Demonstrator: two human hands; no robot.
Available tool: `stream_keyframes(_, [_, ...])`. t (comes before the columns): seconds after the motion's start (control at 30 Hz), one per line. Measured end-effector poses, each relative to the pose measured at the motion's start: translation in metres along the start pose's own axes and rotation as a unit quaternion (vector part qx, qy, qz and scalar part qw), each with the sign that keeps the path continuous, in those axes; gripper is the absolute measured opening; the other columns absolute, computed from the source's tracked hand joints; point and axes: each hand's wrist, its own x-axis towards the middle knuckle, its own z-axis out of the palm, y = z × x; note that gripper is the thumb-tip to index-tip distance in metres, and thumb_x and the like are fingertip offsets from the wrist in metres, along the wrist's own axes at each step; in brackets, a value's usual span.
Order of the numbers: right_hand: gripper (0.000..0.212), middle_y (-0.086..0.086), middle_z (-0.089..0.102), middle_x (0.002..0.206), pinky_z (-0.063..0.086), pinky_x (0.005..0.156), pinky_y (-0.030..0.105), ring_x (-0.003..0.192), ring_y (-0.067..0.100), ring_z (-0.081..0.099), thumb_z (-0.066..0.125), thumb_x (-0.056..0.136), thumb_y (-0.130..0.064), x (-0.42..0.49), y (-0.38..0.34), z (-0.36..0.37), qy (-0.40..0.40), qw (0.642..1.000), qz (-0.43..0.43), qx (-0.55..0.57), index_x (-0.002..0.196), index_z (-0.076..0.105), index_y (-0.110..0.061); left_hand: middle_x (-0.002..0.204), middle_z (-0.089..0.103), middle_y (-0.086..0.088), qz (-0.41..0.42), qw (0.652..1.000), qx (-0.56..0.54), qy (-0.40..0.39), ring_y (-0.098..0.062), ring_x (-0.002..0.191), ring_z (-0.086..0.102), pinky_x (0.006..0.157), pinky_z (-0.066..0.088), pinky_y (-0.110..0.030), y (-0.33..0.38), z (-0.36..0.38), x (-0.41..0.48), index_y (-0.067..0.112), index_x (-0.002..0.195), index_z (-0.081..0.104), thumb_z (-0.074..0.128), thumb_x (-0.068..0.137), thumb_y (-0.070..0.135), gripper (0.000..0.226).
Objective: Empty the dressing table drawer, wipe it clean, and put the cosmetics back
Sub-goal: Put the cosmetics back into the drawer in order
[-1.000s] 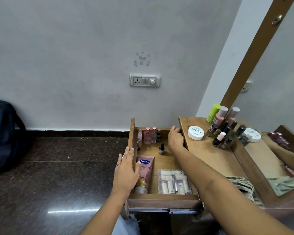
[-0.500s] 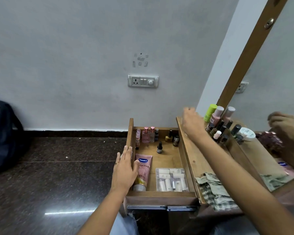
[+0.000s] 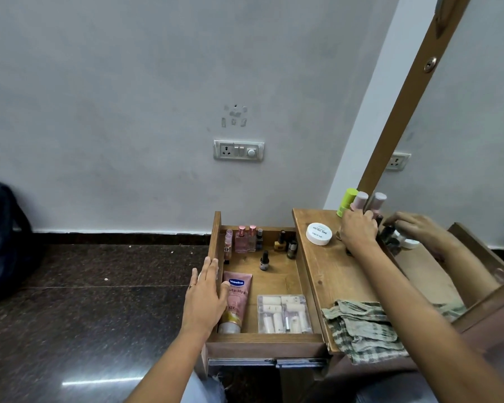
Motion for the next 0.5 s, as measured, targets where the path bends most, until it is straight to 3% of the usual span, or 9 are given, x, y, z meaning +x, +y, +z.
stream_keyframes(0.37, [0.026,0.015,0.062,0.114,0.043,0.091,0.039,0.112,0.032,0.05,0.051,0.093,-0.011,0.001,0.003,-0.006,0.042,0.999,-0.002,-0.026,0.117,0.058,-0.005,0.161,0.008,0.011,0.003,1.0,0.003,0.0,-0.024,0.149,0.005,0.116,0.022,-0.042,-0.002,0.001,0.001,0.027,0.153,0.018,0.044,0.098,0.044,0.063])
stream_keyframes(0.5, [0.023,0.02,0.058,0.113,0.041,0.092,0.044,0.109,0.037,0.047,0.052,0.091,-0.009,-0.006,-0.002,-0.026,0.123,0.992,-0.005,0.038,0.112,0.057,-0.001,0.161,0.008,0.011,0.0,1.0,0.0,0.001,-0.024,0.149,0.005,0.116,0.022,-0.043,0.0,0.001,0.0,0.028,0.154,0.018,0.044,0.098,0.045,0.064])
